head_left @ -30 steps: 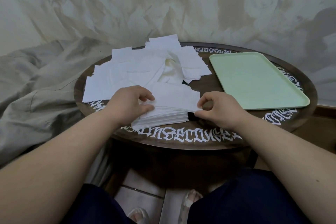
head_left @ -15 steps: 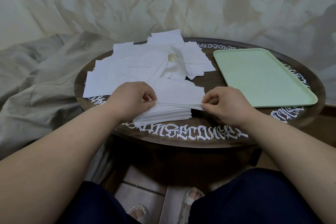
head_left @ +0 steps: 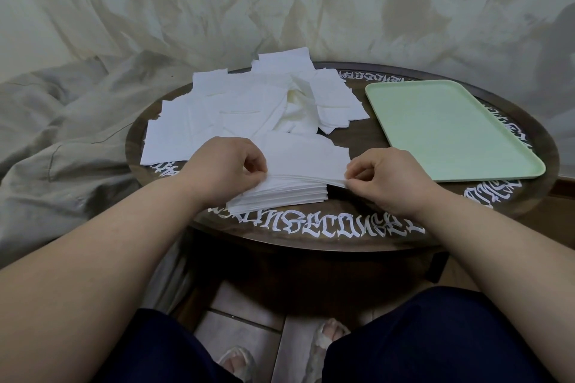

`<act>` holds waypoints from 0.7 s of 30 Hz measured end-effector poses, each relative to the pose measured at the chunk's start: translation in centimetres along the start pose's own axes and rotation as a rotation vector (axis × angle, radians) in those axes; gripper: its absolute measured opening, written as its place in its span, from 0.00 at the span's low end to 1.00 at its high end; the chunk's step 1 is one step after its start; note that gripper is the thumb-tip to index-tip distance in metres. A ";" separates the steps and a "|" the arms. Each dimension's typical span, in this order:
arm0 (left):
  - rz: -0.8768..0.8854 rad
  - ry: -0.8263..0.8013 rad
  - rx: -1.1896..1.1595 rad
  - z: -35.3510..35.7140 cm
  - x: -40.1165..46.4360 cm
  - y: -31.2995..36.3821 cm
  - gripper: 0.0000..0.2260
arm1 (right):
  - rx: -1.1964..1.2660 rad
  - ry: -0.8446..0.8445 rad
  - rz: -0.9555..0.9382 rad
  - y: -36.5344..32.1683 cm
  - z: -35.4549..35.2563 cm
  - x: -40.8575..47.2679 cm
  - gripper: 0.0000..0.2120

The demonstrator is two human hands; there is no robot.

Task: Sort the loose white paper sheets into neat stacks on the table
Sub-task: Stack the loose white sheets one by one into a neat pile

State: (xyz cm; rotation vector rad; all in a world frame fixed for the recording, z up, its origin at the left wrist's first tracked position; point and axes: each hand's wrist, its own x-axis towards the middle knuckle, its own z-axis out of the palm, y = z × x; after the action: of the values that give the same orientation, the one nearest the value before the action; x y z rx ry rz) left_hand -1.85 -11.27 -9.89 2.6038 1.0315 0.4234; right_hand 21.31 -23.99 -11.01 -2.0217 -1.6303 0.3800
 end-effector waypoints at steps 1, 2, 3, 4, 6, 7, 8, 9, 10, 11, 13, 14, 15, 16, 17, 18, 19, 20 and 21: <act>-0.003 -0.003 -0.006 0.0 0.0 0.0 0.04 | -0.008 -0.008 -0.006 -0.1 0.0 -0.1 0.05; -0.006 -0.005 -0.008 0.0 0.0 0.0 0.04 | -0.029 -0.018 -0.015 -0.1 0.0 -0.1 0.07; -0.009 -0.005 -0.006 0.0 0.0 0.0 0.04 | -0.056 -0.025 -0.027 -0.2 0.0 -0.1 0.08; -0.012 -0.007 -0.002 0.0 0.0 0.1 0.04 | -0.080 -0.029 -0.040 -0.3 0.0 -0.1 0.08; -0.022 -0.009 0.002 0.0 0.0 0.1 0.03 | -0.101 -0.030 -0.055 -0.3 0.1 0.0 0.05; -0.027 -0.012 0.004 0.0 0.1 0.1 0.03 | -0.099 -0.029 -0.055 -0.3 0.1 0.0 0.04; -0.030 -0.014 0.007 0.0 0.1 0.0 0.02 | -0.093 -0.029 -0.052 -0.3 0.1 0.0 0.04; -0.032 -0.014 0.010 0.1 0.1 0.0 0.02 | -0.085 -0.029 -0.047 -0.3 0.1 0.0 0.04; -0.035 -0.013 0.011 0.1 0.1 0.0 0.01 | -0.074 -0.027 -0.042 -0.4 0.1 0.0 0.04; -0.035 -0.010 0.013 0.1 0.1 0.0 0.00 | -0.060 -0.023 -0.038 -0.4 0.1 0.0 0.04; -0.039 -0.005 0.021 0.1 0.1 0.1 0.01 | -0.032 -0.012 -0.032 -0.4 0.1 0.0 0.03; -0.042 -0.004 0.026 0.1 0.1 0.1 0.01 | -0.029 -0.008 -0.030 -0.4 0.1 0.0 0.03; -0.045 -0.004 0.032 0.1 0.1 0.1 0.01 | -0.035 -0.007 -0.032 -0.4 0.1 0.0 0.02; -0.049 -0.005 0.036 0.1 0.1 0.2 0.02 | -0.048 -0.008 -0.035 -0.4 0.1 0.1 0.02; -0.050 -0.006 0.039 0.1 0.1 0.2 0.02 | -0.060 -0.010 -0.038 -0.4 0.1 0.1 0.02; -0.049 -0.005 0.041 0.1 0.0 0.2 0.02 | -0.067 -0.010 -0.040 -0.4 0.1 0.1 0.03; -0.047 -0.001 0.039 0.1 0.0 0.2 0.02 | -0.069 -0.009 -0.040 -0.4 0.1 0.1 0.03; -0.044 0.004 0.035 0.1 -0.1 0.3 0.02 | -0.069 -0.009 -0.038 -0.5 0.1 0.1 0.03; -0.041 0.009 0.031 0.0 -0.1 0.3 0.02 | -0.069 -0.012 -0.035 -0.5 0.1 0.0 0.03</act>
State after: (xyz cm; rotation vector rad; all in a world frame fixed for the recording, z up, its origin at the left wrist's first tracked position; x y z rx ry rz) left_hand -1.73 -11.57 -9.78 2.6053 1.1008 0.4127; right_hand 20.90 -23.87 -10.78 -2.0417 -1.7057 0.3271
